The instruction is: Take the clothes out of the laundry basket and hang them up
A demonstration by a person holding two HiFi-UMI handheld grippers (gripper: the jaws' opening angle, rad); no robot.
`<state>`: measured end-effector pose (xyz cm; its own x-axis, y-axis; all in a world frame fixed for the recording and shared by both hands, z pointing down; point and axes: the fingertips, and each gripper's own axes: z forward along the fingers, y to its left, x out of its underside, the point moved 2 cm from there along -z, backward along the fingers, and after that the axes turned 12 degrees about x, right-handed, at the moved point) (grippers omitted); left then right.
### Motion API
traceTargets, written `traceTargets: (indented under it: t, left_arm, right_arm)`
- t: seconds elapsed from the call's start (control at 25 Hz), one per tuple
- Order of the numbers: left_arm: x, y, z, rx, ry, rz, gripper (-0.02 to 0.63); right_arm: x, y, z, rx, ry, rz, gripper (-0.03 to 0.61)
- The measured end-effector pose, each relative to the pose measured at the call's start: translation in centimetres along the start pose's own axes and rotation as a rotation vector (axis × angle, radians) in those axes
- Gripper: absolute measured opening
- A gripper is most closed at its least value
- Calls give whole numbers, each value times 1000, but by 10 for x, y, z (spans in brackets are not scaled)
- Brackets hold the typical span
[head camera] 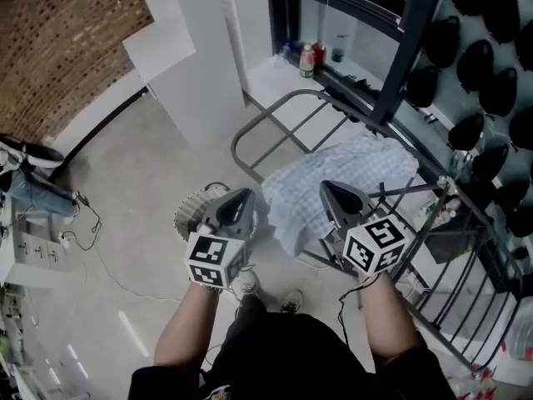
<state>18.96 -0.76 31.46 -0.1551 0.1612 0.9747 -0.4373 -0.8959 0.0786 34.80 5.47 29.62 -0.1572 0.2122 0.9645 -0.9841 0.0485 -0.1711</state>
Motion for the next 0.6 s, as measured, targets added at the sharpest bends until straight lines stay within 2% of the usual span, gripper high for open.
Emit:
traceTargets:
  t: [0.32,0.6]
  left_arm:
    - [17,40,-76,-132,-16,-39,11]
    - [29,93,-156,-209,-37,-67,11]
  right_arm:
    - [14,78,33,-129,42,-28,6]
    - [22,167,65,-194,67,-50,5]
